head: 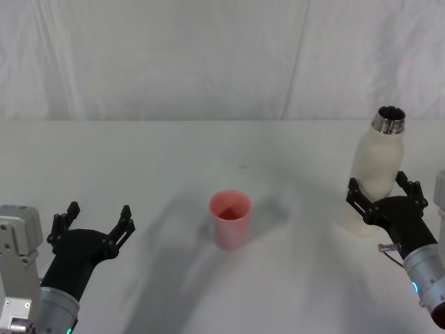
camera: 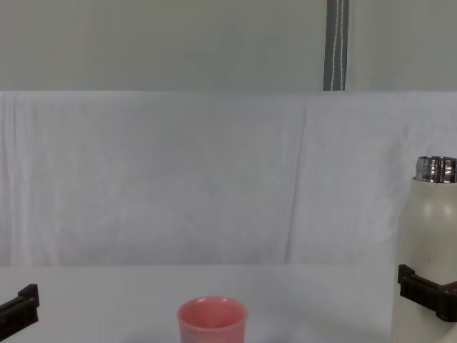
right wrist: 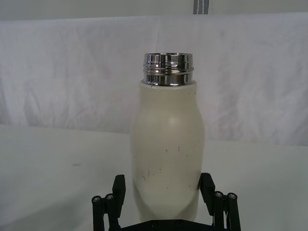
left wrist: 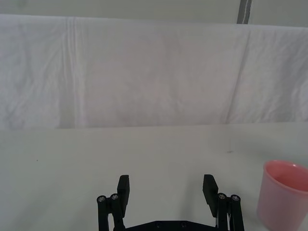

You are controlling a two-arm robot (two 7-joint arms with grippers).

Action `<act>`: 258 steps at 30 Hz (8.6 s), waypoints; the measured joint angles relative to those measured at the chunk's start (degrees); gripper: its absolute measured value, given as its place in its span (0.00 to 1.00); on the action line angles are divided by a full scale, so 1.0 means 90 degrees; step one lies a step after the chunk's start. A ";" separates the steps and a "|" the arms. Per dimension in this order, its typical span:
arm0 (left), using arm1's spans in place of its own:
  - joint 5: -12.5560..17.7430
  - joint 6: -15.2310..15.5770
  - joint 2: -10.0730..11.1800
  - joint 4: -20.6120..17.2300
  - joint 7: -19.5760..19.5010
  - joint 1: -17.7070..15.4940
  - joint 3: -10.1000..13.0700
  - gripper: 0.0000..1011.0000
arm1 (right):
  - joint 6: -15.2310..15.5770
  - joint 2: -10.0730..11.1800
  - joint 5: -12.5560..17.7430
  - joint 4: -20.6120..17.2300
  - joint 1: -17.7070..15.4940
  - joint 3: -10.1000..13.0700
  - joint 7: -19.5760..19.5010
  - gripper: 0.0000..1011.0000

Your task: Grasp the thermos with one hand and pour water into the cup lid.

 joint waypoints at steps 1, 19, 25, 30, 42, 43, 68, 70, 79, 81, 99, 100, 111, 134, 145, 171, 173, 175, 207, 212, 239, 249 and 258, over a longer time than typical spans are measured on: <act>0.0000 0.0000 0.0000 0.0000 0.0000 0.0000 0.0000 0.99 | -0.0001 0.0001 0.0001 0.0019 0.0017 0.0000 0.0003 0.99; 0.0000 0.0000 0.0000 0.0000 0.0000 0.0000 0.0000 0.99 | -0.0026 0.0007 0.0030 0.0466 0.0388 -0.0040 0.0065 0.99; 0.0000 0.0000 0.0000 0.0000 0.0000 0.0000 0.0000 0.99 | -0.0038 0.0011 0.0039 0.0513 0.0430 -0.0047 0.0080 0.99; 0.0000 0.0000 0.0000 0.0000 0.0000 0.0000 0.0000 0.99 | -0.0038 0.0012 0.0039 0.0505 0.0417 -0.0046 0.0079 0.99; 0.0000 0.0000 0.0000 0.0000 0.0000 0.0000 0.0000 0.99 | -0.0031 0.0012 0.0036 0.0482 0.0402 -0.0045 0.0072 0.94; 0.0000 0.0000 0.0000 0.0000 0.0000 0.0000 0.0000 0.99 | -0.0031 0.0012 0.0036 0.0481 0.0401 -0.0045 0.0071 0.94; 0.0000 0.0000 0.0000 0.0000 0.0000 0.0000 0.0000 0.99 | 0.0065 0.0237 -0.0146 -0.0268 0.0185 -0.0002 0.0029 0.94; 0.0000 0.0000 0.0000 0.0000 0.0000 0.0000 0.0000 0.99 | 0.0081 0.0293 -0.0215 -0.0299 0.0188 -0.0023 0.0056 0.94; 0.0000 0.0000 0.0000 0.0000 0.0000 0.0000 0.0000 0.99 | 0.0244 0.0603 -0.0704 -0.0456 0.0299 -0.0215 0.0146 0.94; 0.0000 0.0000 0.0000 0.0000 0.0000 0.0000 0.0000 0.99 | 0.0306 0.0671 -0.0838 -0.0508 0.0327 -0.0279 0.0155 0.94; 0.0000 0.0000 0.0000 0.0000 0.0000 0.0000 0.0000 0.99 | 0.0595 0.1159 -0.2208 -0.0933 0.0574 -0.0936 0.0316 0.94; 0.0000 0.0000 0.0000 0.0000 0.0000 0.0000 0.0000 0.99 | 0.0590 0.1168 -0.2243 -0.0935 0.0579 -0.0959 0.0320 0.94; 0.0000 0.0000 0.0000 0.0000 0.0000 0.0000 0.0000 0.99 | 0.0598 0.1313 -0.2903 -0.0953 0.0690 -0.1346 0.0365 0.94; 0.0000 0.0000 0.0000 0.0000 0.0000 0.0000 0.0000 0.99 | 0.0772 0.1594 -0.4452 -0.0848 0.0998 -0.2111 0.0304 0.94; 0.0000 0.0000 0.0000 0.0000 0.0000 0.0000 0.0000 0.99 | 0.0859 0.1687 -0.5130 -0.0716 0.1130 -0.2449 0.0269 0.94; 0.0000 0.0000 0.0000 0.0000 0.0000 0.0000 0.0000 0.99 | 0.1596 0.1713 -0.6208 -0.0731 0.1234 -0.2749 0.0401 0.94; 0.0000 0.0000 0.0000 0.0000 0.0000 0.0000 0.0000 0.99 | 0.1617 0.1703 -0.6246 -0.0728 0.1239 -0.2755 0.0401 0.94; 0.0000 0.0000 0.0000 0.0000 0.0000 0.0000 0.0000 0.99 | 0.1631 0.1694 -0.6284 -0.0719 0.1246 -0.2761 0.0405 0.94; 0.0000 0.0000 0.0000 0.0000 0.0000 0.0000 0.0000 0.99 | 0.1604 0.1670 -0.6319 -0.0685 0.1298 -0.2762 0.0420 0.94; 0.0000 0.0000 0.0000 0.0000 0.0000 0.0000 0.0000 0.99 | 0.1604 0.1681 -0.6463 -0.0633 0.1402 -0.2837 0.0474 0.94; 0.0000 0.0000 0.0000 0.0000 0.0000 0.0000 0.0000 0.99 | 0.1831 0.1758 -0.7078 -0.0529 0.1659 -0.3145 0.0662 0.94; 0.0000 0.0000 0.0000 0.0000 0.0000 0.0000 0.0000 0.99 | 0.1866 0.1791 -0.7238 -0.0529 0.1712 -0.3216 0.0700 0.94; 0.0000 0.0000 0.0000 0.0000 0.0000 0.0000 0.0000 0.99 | 0.1850 0.1839 -0.7300 -0.0538 0.1743 -0.3236 0.0699 0.94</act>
